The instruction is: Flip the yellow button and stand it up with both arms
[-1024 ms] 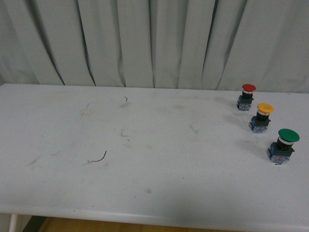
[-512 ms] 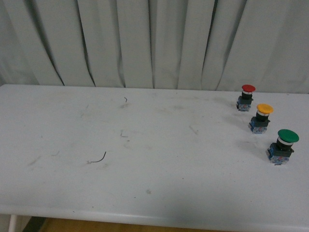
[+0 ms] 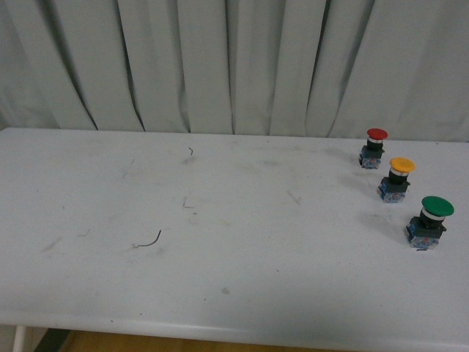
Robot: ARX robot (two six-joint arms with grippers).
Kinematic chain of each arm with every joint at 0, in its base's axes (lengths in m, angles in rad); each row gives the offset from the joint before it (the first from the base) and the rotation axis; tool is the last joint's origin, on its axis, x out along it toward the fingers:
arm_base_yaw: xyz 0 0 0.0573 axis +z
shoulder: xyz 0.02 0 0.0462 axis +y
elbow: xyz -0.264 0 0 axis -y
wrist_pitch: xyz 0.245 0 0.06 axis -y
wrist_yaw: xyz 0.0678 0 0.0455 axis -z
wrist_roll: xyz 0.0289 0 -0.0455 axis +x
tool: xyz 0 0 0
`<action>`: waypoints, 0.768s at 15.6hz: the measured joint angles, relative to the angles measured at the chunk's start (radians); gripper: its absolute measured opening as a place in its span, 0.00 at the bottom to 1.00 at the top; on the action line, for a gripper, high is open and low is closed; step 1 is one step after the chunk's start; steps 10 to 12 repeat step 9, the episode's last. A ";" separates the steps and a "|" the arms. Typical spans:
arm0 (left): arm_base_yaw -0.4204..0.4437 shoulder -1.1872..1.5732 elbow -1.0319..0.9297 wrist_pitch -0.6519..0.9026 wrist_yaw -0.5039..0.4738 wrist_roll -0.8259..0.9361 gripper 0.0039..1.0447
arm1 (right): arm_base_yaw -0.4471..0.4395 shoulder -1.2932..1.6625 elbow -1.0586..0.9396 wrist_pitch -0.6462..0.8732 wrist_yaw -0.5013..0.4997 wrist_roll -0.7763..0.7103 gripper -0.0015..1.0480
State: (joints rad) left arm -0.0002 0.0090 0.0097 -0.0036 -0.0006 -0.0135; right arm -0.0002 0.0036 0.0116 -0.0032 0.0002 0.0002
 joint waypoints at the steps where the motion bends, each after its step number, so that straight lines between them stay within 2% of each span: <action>1: 0.000 0.000 0.000 0.000 0.000 0.000 0.94 | 0.000 0.000 0.000 0.000 0.000 0.000 0.87; 2: 0.000 0.000 0.000 0.000 0.000 0.000 0.94 | 0.000 0.000 0.000 0.000 0.000 0.000 0.94; 12: 0.000 0.000 0.000 0.000 0.000 0.000 0.94 | 0.000 0.000 0.000 0.000 0.000 0.000 0.94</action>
